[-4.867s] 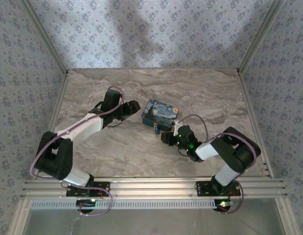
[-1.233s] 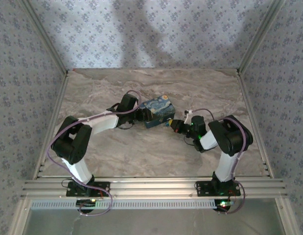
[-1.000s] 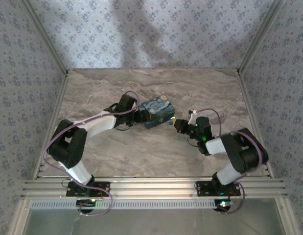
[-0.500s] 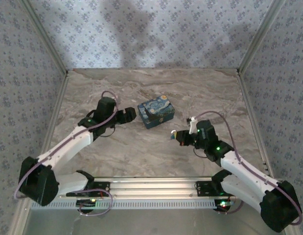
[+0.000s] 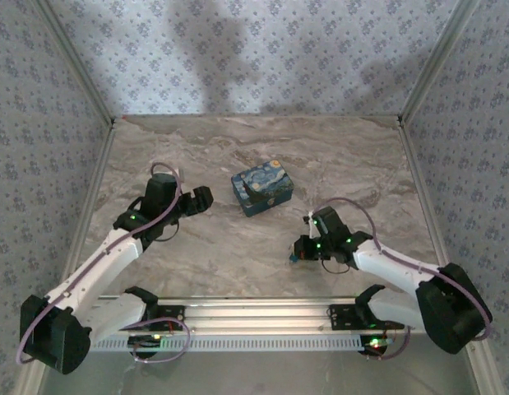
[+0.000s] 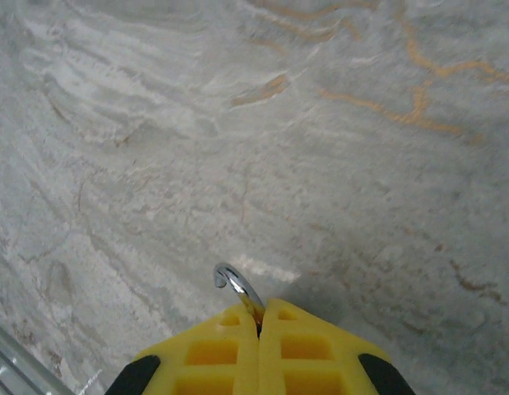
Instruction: Unlock the padlock with the key
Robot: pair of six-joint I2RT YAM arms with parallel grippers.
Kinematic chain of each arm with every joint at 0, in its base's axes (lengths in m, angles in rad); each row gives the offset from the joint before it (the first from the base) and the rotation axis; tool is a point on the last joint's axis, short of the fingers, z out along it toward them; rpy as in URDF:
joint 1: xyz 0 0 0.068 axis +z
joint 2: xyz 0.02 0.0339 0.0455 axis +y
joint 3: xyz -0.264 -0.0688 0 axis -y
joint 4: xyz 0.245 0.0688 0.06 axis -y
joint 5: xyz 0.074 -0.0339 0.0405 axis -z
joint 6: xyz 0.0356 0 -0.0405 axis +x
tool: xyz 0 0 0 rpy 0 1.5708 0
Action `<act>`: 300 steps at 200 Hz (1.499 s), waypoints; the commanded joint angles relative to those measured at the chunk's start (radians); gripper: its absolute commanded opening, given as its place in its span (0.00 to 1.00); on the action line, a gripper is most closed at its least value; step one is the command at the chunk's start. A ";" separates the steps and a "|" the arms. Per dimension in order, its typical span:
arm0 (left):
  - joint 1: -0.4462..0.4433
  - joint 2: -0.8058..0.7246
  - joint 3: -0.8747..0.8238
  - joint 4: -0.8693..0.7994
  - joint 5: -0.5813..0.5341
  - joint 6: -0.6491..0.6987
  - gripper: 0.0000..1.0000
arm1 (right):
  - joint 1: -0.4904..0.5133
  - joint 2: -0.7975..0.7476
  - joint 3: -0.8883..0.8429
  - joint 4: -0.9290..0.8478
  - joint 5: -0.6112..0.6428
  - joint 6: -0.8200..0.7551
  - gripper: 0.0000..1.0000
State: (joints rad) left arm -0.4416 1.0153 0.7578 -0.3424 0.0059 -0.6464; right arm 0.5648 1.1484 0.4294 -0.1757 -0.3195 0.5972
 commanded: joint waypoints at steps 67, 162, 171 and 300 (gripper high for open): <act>0.089 -0.009 0.000 0.000 0.010 0.025 0.90 | -0.187 -0.106 0.080 -0.085 0.052 -0.109 0.44; 0.224 -0.036 -0.192 0.457 -0.340 0.371 0.92 | -0.467 -0.310 0.110 0.001 0.396 -0.374 0.96; 0.229 -0.025 -0.226 0.520 -0.359 0.409 0.92 | -0.505 -0.297 0.083 0.064 0.409 -0.414 1.00; 0.305 0.311 -0.361 0.976 -0.220 0.676 0.93 | -0.630 0.273 -0.094 1.004 0.281 -0.600 1.00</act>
State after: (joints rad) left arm -0.1478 1.2827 0.4366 0.4583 -0.2722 -0.0498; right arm -0.0505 1.3464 0.3103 0.6548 0.0078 0.0410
